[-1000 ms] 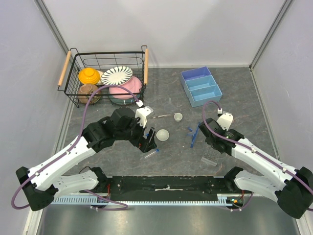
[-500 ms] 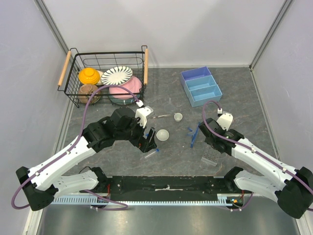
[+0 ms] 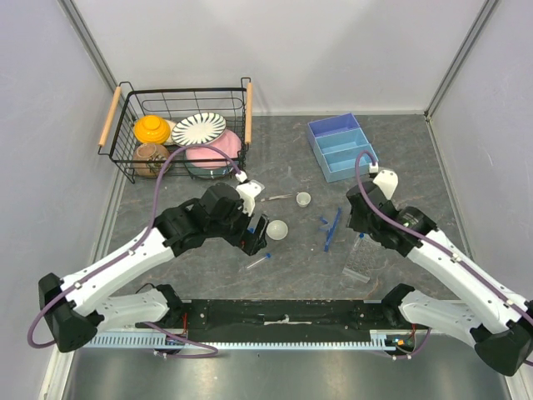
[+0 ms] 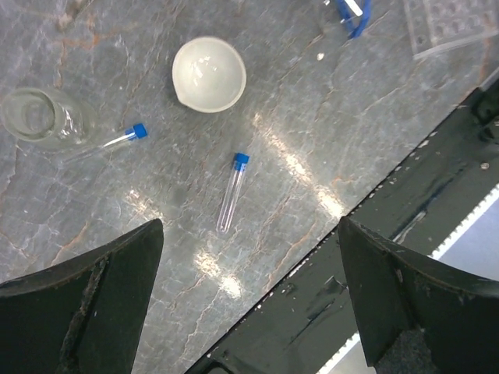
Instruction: Organize the chemistry lab equipment
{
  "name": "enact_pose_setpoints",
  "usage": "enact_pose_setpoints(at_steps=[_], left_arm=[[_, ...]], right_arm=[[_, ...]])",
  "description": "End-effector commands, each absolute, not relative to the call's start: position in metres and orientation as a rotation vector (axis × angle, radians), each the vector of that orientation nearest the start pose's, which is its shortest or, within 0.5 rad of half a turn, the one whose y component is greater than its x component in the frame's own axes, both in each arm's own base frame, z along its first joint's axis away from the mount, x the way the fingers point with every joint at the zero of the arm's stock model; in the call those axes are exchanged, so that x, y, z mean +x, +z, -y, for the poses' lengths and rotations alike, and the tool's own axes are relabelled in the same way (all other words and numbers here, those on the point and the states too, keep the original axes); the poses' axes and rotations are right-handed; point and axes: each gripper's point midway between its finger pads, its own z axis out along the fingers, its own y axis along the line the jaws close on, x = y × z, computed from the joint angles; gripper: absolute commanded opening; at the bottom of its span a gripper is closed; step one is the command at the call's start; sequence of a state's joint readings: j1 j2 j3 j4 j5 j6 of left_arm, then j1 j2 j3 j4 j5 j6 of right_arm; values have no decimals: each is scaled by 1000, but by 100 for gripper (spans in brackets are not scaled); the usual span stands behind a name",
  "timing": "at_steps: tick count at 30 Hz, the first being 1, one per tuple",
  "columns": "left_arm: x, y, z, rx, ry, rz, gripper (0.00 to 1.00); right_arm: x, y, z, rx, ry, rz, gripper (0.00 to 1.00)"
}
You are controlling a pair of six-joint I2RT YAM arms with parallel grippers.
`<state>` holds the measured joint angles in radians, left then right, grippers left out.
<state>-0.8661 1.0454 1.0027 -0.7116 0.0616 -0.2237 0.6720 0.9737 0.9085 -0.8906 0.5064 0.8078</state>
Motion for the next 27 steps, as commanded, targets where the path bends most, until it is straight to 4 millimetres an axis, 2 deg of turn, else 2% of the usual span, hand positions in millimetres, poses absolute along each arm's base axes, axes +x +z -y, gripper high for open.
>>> enact_pose_setpoints(at_steps=[1, 2, 4, 6, 10, 16, 17, 19, 27], left_arm=[[183, 165, 238, 715, -568, -2309, 99], [186, 161, 239, 707, -563, -2310, 97], [191, 137, 230, 675, -469, -2357, 96], [197, 122, 225, 651, -399, -2384, 93], [206, 97, 223, 667, -314, -2432, 87], [217, 85, 227, 707, -283, -2462, 82], [219, 79, 228, 721, -264, -2477, 82], [227, 82, 231, 746, -248, -2465, 83], [255, 73, 235, 777, -188, -2485, 84]], right_arm=[[223, 213, -106, 194, 106, -2294, 43], [225, 221, -103, 181, 94, -2275, 43], [228, 240, -103, 142, 100, -2236, 44], [231, 254, -105, 103, 112, -2215, 44], [236, 265, -112, 57, 140, -2192, 45], [238, 266, -115, 28, 151, -2173, 45], [238, 266, -116, 20, 153, -2170, 45], [238, 264, -115, 19, 154, -2160, 45], [238, 255, -106, 17, 104, -2149, 47]])
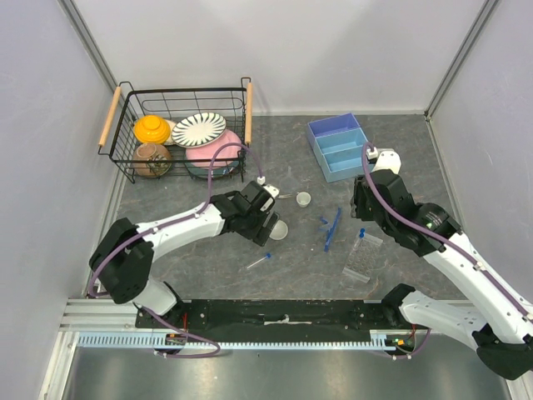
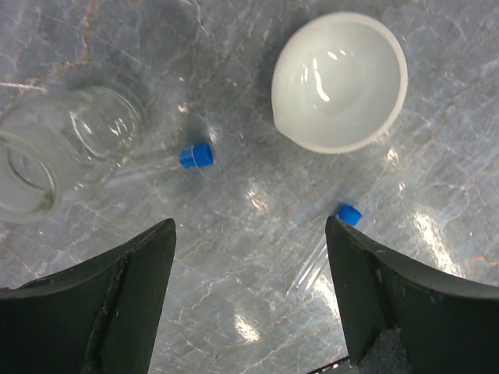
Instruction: Organize the chemistry lab equipment
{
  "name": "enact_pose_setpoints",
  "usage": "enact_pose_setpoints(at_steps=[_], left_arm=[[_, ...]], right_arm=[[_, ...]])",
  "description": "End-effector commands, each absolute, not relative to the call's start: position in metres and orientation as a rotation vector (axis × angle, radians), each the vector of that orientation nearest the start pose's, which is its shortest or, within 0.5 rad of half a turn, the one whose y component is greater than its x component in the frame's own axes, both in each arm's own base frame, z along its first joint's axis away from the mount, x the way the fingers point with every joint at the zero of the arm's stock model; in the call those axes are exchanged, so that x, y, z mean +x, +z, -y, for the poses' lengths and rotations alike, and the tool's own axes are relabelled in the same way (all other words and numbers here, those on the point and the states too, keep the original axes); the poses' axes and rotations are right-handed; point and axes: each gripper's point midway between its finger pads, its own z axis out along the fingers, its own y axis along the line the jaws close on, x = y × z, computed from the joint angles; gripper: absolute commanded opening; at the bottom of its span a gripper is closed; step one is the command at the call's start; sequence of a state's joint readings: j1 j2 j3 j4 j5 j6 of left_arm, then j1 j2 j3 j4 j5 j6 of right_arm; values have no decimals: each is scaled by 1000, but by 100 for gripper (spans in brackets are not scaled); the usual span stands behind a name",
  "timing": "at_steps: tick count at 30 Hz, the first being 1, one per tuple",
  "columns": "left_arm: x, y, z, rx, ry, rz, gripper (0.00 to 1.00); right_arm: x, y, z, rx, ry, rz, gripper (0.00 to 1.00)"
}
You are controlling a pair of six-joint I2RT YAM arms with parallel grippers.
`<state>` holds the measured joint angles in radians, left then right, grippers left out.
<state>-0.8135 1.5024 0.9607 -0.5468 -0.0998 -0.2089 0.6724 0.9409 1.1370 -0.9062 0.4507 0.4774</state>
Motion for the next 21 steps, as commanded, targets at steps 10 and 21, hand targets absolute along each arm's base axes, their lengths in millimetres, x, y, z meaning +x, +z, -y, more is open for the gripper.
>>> enact_pose_setpoints(at_steps=[10, 21], left_arm=[[277, 59, 222, 740, -154, -2538, 84], [289, 45, 214, 723, -141, -2565, 84]], right_arm=[[243, 252, -105, 11, 75, -2142, 48], [244, 247, -106, 15, 72, -2146, 48]])
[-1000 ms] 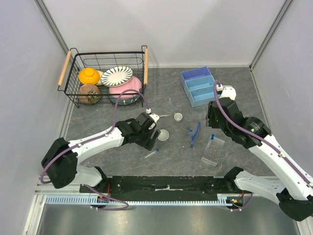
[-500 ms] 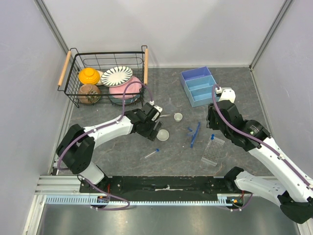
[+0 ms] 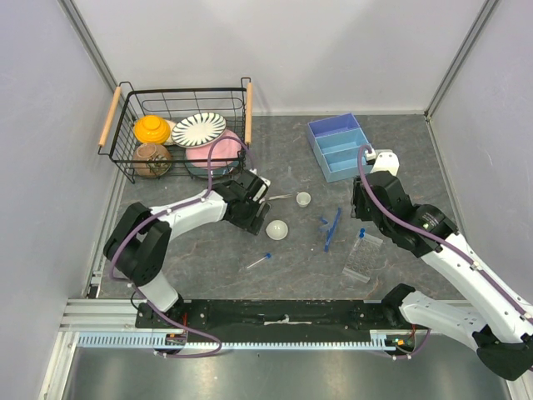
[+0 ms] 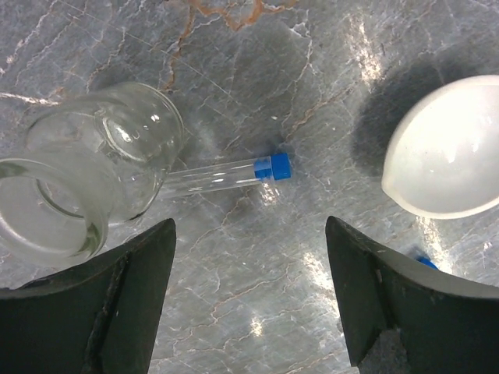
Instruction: Organize the chemistry lab equipment
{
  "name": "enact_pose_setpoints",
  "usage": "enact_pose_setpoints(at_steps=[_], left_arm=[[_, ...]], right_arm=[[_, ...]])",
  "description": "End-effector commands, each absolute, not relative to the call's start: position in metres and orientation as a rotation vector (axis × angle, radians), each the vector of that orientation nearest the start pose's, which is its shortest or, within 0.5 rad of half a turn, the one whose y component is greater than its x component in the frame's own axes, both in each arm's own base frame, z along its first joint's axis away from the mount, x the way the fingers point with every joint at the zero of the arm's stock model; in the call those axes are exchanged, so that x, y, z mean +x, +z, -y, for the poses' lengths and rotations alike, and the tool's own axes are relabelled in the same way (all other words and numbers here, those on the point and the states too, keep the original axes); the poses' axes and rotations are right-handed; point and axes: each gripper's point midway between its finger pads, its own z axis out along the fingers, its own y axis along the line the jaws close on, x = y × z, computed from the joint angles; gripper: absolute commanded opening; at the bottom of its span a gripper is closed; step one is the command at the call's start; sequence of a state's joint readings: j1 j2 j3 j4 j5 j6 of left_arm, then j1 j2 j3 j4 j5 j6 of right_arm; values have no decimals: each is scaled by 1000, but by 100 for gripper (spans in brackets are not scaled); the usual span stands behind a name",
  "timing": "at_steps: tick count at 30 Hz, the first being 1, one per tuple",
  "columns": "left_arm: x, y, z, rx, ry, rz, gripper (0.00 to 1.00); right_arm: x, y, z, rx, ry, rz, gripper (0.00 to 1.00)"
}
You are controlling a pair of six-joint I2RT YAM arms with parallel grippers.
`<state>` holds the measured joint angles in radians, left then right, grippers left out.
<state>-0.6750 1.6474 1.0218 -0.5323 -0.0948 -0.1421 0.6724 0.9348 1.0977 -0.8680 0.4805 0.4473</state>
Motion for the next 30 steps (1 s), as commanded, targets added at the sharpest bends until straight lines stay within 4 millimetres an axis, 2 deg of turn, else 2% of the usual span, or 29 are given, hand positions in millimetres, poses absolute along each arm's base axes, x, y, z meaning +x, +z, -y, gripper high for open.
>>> enact_pose_setpoints(at_steps=[1, 6, 9, 13, 16, 19, 27, 30], left_arm=[[290, 45, 214, 721, -140, -2561, 84], [294, 42, 218, 725, -142, -2564, 84], [297, 50, 222, 722, -163, -2547, 84], [299, 71, 224, 657, -191, -2517, 83], [301, 75, 221, 621, -169, -2508, 83], [301, 69, 218, 638, -147, -2517, 83], [293, 34, 206, 670, -111, -2605, 84], [295, 30, 208, 678, -126, -2605, 85]], right_arm=[[245, 248, -105, 18, 74, -2142, 48], [245, 248, -106, 20, 78, -2143, 48], [245, 248, -108, 14, 84, -2145, 48], [245, 247, -111, 1, 94, -2152, 48], [246, 245, -113, -6, 102, -2158, 48], [245, 244, -114, -8, 108, -2159, 48], [241, 246, -112, -3, 125, -2150, 47], [240, 246, -111, 0, 126, -2147, 47]])
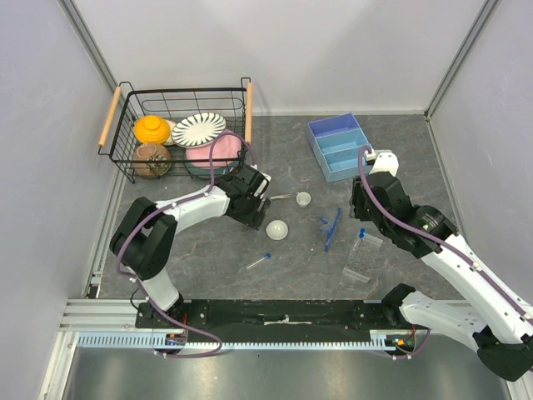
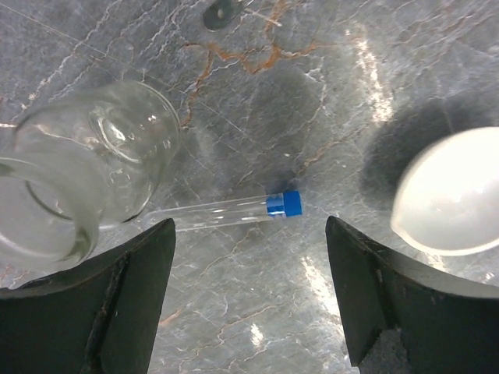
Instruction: Organize the chemistry lab equipment
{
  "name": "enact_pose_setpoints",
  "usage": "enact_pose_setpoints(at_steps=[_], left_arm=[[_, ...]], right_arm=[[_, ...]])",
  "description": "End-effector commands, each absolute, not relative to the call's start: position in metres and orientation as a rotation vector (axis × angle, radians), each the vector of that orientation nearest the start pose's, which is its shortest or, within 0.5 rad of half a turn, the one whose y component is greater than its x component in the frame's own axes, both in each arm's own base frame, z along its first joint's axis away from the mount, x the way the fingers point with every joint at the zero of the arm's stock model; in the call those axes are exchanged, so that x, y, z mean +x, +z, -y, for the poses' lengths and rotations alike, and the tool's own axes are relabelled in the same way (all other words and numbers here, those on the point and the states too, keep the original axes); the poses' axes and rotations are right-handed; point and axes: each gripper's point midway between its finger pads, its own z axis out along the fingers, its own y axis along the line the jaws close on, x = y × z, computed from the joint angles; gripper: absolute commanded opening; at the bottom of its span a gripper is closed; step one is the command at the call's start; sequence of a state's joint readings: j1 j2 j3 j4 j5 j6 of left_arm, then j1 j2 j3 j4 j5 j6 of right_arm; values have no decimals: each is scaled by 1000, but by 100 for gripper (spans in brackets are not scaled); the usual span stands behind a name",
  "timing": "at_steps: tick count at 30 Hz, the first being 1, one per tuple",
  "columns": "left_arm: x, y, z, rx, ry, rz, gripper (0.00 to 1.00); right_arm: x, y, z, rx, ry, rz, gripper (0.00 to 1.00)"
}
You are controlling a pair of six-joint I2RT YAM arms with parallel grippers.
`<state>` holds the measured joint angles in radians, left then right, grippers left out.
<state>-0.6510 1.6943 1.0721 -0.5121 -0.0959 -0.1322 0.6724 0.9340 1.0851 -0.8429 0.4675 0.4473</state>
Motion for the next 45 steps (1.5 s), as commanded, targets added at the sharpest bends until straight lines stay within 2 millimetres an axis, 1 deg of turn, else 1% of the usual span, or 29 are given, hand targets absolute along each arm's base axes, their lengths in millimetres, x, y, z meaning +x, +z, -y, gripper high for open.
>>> enact_pose_setpoints(at_steps=[1, 9, 15, 20, 21, 24, 28, 33, 36, 42, 45], left_arm=[[297, 29, 208, 681, -123, -2607, 85], [306, 28, 211, 690, -109, -2602, 87], [305, 22, 211, 696, -102, -2619, 86], [297, 22, 208, 666, -112, -2642, 86], [295, 26, 207, 655, -121, -2640, 86], [285, 27, 206, 618, -155, -2663, 85], [270, 34, 205, 568, -206, -2682, 84], [259, 38, 199, 560, -208, -2704, 84], [257, 40, 198, 553, -214, -2707, 84], [250, 35, 198, 518, -235, -2730, 84], [252, 36, 196, 514, -223, -2724, 84]], right_arm=[[240, 245, -111, 1, 126, -2148, 47], [238, 244, -109, 3, 121, -2147, 47], [238, 242, -108, -1, 113, -2149, 47], [237, 241, -108, 1, 116, -2152, 47], [237, 241, -108, -2, 119, -2153, 47], [237, 242, -109, -4, 126, -2152, 47], [236, 242, -110, -4, 140, -2152, 47], [233, 245, -111, -2, 163, -2152, 47], [231, 246, -111, 3, 177, -2150, 46], [227, 246, -111, 10, 192, -2158, 45], [225, 247, -111, 16, 201, -2157, 45]])
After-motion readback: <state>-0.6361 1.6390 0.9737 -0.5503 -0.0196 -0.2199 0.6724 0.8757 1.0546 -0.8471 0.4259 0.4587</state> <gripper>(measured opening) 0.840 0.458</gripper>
